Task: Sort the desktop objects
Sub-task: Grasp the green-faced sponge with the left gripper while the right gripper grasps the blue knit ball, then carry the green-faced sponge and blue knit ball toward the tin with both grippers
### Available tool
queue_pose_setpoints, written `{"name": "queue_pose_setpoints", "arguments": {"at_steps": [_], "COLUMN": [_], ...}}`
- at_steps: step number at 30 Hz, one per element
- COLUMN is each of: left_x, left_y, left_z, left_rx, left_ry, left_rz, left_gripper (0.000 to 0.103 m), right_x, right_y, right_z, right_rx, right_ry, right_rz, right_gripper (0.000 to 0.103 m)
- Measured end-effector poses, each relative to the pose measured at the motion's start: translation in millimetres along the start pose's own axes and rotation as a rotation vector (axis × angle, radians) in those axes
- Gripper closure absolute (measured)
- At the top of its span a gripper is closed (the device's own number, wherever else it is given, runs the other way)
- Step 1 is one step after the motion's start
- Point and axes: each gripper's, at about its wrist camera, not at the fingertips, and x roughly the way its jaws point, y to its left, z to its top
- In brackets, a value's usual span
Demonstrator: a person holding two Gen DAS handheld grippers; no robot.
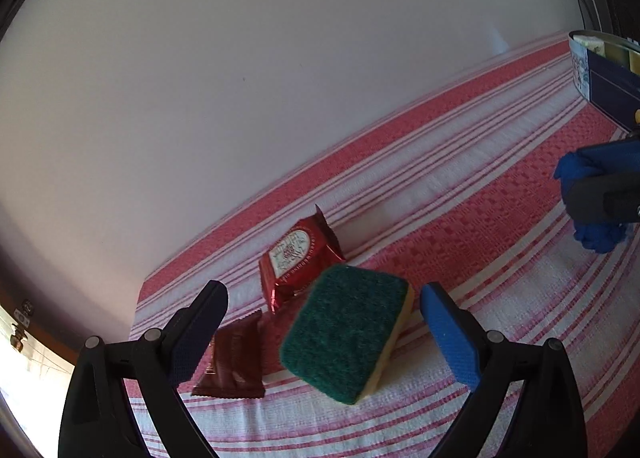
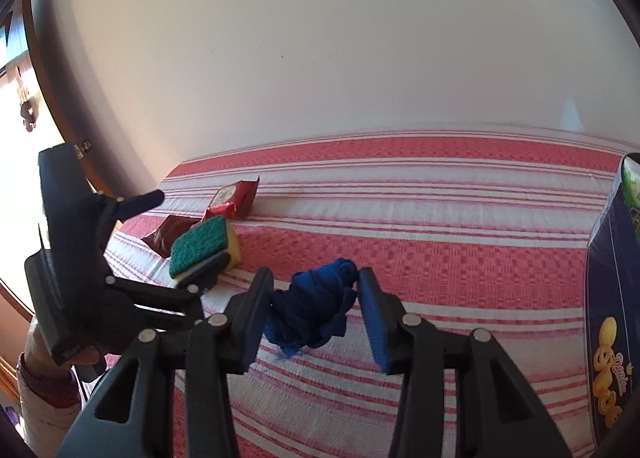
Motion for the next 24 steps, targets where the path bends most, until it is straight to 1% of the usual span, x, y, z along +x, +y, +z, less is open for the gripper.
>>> {"name": "queue_pose_setpoints", "arguments": {"at_steps": [2, 3, 4, 5, 6, 7, 8, 11, 13, 15, 17, 19, 20, 24], "left_x": [9, 7, 8, 10, 10, 12, 11, 14, 9, 2, -7, -16, -20, -37], "left_y": [-6, -5, -4, -3, -1, 1, 3, 5, 8, 14, 19, 21, 20, 8], "left_z": [0, 1, 1, 1, 1, 0, 0, 0, -1, -1, 2, 5, 7, 16], "left_rx": [0.020, 0.016, -0.001, -0.019, -0.037, -0.050, -0.067, -0.084, -0.106, -0.152, -0.230, -0.307, -0.329, -0.342], "left_ry": [0.025, 0.009, 0.021, 0.035, 0.036, 0.042, 0.040, 0.058, 0.046, 0.019, -0.018, -0.050, -0.065, -0.123], "left_rz": [-0.001, -0.004, -0.025, -0.044, -0.061, -0.084, -0.094, -0.015, 0.004, 0.027, 0.049, 0.045, 0.044, 0.083], "left_gripper": [0.004, 0.005, 0.006, 0.009, 0.020, 0.026, 0.043, 0.043, 0.044, 0.044, 0.044, 0.044, 0.044, 0.044], "right_x": [-2, -4, -5, -8, -9, -9, -10, -12, -13, -16, -22, -27, -30, -39], "right_y": [4, 6, 8, 9, 10, 11, 13, 15, 16, 16, 15, 14, 14, 11], "right_z": [-1, -1, -1, -2, -2, -2, -2, -3, -4, -4, -3, -3, -3, -3], "right_rx": [-0.020, -0.030, -0.037, -0.044, -0.050, -0.053, -0.056, -0.062, -0.068, -0.072, -0.073, -0.079, -0.083, -0.088], "right_ry": [-0.013, -0.021, -0.028, -0.033, -0.036, -0.039, -0.040, -0.051, -0.065, -0.083, -0.108, -0.136, -0.151, -0.185], "right_rz": [-0.008, -0.011, -0.013, -0.013, -0.013, -0.012, -0.010, -0.012, -0.023, -0.033, -0.043, -0.059, -0.069, -0.093], "right_gripper": [0.059, 0.059, 0.059, 0.059, 0.059, 0.059, 0.059, 0.059, 0.059, 0.059, 0.059, 0.059, 0.059, 0.059]}}
